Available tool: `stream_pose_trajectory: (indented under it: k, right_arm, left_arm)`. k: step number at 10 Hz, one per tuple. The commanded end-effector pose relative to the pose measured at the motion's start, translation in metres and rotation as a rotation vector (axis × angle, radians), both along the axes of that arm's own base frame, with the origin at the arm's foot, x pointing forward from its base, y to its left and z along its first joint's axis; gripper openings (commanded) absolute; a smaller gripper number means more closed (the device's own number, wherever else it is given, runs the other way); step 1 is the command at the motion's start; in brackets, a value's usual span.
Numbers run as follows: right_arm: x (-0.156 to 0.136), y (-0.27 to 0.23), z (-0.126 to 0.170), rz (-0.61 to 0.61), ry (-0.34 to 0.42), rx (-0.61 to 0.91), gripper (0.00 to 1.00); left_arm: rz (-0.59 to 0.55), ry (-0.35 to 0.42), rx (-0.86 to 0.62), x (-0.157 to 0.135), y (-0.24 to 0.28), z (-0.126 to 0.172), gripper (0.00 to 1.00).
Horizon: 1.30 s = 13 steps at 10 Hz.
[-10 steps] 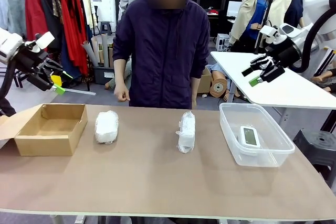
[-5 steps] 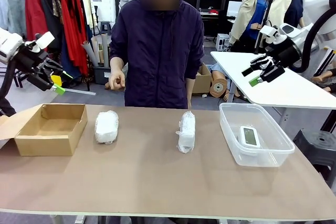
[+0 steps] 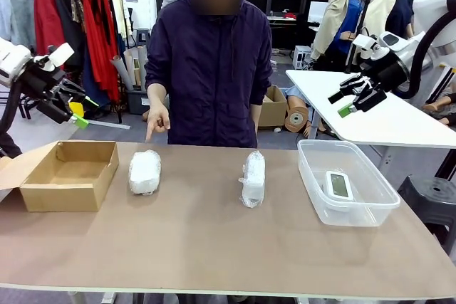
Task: Separate and place wrapped and unwrapped clocks.
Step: Pick up the Digital clock indicated by the person.
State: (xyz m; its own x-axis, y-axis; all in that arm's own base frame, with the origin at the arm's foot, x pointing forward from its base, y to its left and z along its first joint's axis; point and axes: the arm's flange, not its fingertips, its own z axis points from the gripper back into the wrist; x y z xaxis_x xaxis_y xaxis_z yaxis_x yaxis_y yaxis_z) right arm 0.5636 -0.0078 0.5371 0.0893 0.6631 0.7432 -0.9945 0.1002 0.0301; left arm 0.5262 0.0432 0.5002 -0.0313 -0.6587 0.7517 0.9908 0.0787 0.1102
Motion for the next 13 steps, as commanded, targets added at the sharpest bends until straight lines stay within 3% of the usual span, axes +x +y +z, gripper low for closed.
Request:
stream_pose_trajectory:
  k: [1,11,13]
  right_arm:
    - [-0.004,0.000,-0.003,0.008,-0.022,-0.020,1.00]
    - [-0.004,0.000,-0.003,0.008,-0.022,-0.020,1.00]
    - [-0.004,0.000,-0.003,0.008,-0.022,-0.020,1.00]
  left_arm:
    - [-0.005,-0.001,0.003,-0.004,-0.001,0.000,1.00]
    - [0.000,0.000,0.000,0.000,0.000,0.000,1.00]
    - [0.028,0.026,0.118,-0.007,-0.019,0.012,1.00]
